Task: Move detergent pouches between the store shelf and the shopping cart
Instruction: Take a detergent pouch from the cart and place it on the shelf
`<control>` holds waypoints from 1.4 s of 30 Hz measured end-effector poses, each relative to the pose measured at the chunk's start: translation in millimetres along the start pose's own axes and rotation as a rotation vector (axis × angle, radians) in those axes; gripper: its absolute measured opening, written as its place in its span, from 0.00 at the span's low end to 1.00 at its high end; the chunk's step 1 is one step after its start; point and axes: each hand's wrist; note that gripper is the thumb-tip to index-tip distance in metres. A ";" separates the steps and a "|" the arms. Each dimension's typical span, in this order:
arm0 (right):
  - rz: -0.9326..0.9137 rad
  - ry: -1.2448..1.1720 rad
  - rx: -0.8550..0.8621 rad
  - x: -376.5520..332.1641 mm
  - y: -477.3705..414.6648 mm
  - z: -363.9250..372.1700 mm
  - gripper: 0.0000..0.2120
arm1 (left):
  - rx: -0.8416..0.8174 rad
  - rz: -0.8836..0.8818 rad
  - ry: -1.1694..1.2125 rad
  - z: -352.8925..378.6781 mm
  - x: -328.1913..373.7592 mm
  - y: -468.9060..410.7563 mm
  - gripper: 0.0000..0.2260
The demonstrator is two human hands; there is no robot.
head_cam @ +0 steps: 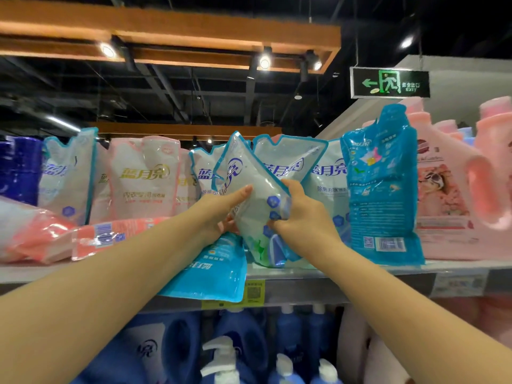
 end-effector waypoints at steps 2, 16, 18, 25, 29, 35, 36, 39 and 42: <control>-0.014 -0.017 0.030 -1.2 -0.3 -3.2 0.29 | -0.019 -0.034 0.037 -0.9 2.4 2.4 0.09; 0.122 -0.708 0.207 -30.1 9.0 -51.0 0.26 | -0.125 0.525 -0.030 31.1 25.6 51.8 0.25; 0.120 -0.710 0.158 -35.5 17.5 -58.4 0.25 | -0.132 0.584 -0.033 30.1 23.3 66.7 0.26; 0.117 -0.682 0.127 -54.2 52.3 -88.2 0.29 | -0.133 0.689 -0.074 33.9 25.9 116.8 0.35; 0.127 -0.715 0.117 -65.1 79.9 -116.0 0.33 | -0.197 0.731 -0.037 42.5 27.2 149.2 0.35; 0.236 -0.587 0.204 -66.6 148.9 -162.8 0.43 | -0.287 0.720 -0.037 68.7 -2.9 203.3 0.33; 0.273 -0.572 0.216 -66.3 164.3 -173.0 0.45 | -0.300 0.693 -0.043 75.8 -10.9 217.1 0.33; 0.406 -0.496 0.260 -57.7 217.3 -206.5 0.43 | -0.345 0.593 -0.053 98.4 -42.2 263.9 0.31; 0.488 -0.432 0.300 -46.1 273.6 -244.7 0.36 | -0.407 0.494 -0.034 127.1 -76.4 314.0 0.34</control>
Point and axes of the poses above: each hand's wrist, its own y-axis away from the middle knuckle, its own z-axis out of the palm, x = y × z, and after that the axes turned 7 degrees about x, right-handed
